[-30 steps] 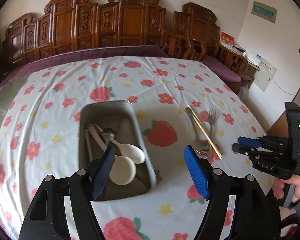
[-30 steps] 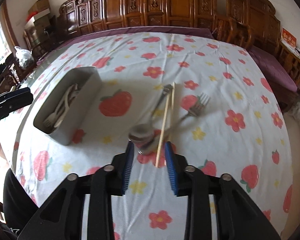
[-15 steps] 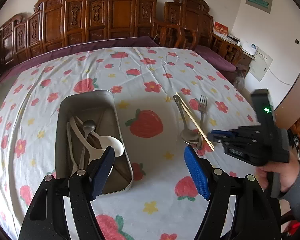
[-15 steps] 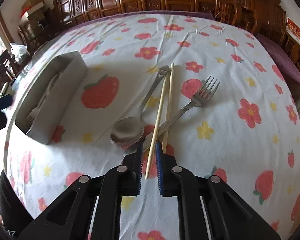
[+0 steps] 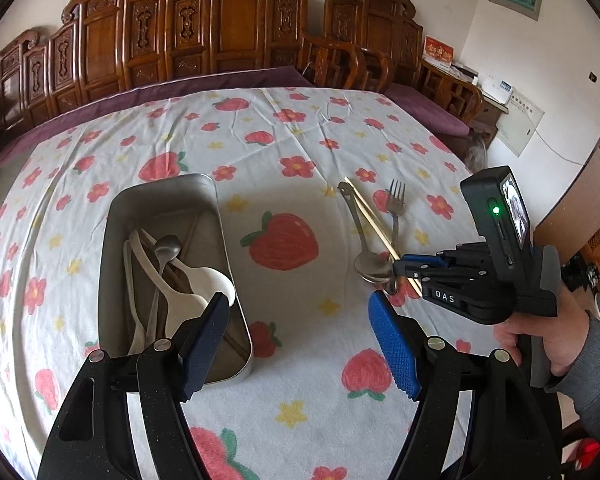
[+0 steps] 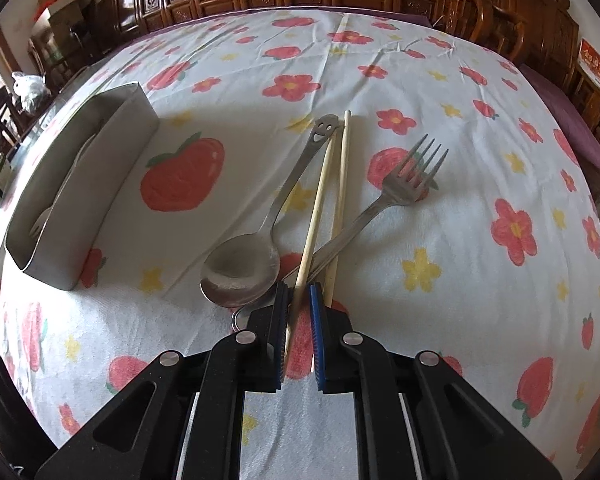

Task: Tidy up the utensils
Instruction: 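Move the right tool to a wooden chopstick and close on it, then grasp the smiley-handled metal spoon with the left tool while the right tool holds the chopstick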

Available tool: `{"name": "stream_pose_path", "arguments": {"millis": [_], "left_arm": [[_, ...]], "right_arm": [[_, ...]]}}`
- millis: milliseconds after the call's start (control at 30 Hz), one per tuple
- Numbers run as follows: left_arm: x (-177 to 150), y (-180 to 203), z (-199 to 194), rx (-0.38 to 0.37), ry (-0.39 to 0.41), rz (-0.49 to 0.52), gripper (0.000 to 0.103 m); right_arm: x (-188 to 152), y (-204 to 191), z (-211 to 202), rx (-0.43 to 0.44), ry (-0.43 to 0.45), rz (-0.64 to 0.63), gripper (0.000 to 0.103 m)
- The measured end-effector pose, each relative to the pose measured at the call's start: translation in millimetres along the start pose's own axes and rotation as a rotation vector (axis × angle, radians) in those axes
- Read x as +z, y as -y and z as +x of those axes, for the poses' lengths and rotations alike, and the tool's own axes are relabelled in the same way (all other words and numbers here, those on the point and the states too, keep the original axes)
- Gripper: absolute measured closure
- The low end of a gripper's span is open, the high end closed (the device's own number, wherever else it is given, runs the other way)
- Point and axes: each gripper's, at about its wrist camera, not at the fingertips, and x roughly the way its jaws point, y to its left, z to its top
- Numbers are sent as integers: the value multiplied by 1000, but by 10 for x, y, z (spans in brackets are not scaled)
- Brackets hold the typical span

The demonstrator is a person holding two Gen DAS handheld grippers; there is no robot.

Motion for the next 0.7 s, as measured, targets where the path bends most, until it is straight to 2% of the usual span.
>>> {"name": "stream_pose_path", "arguments": {"millis": [200,233,300,467,700], "left_arm": [[3,46,53,1,-9,6,34],[5,60,63,1,-12,8,34],[5,88,81,0,-15,13,34],[5,125,131,-2,-24,15,34],[66,228,307,-4,-53,26,34]], "right_arm": [[28,-72,7,-49,-15,-33,91],[25,-82,6,-63,-16,-41,95],[21,-93,6,-88,-24,-49,96],[-19,-70,-11,-72,-30,-55,98],[-105,140,-245,-56,20,-5,98]]}}
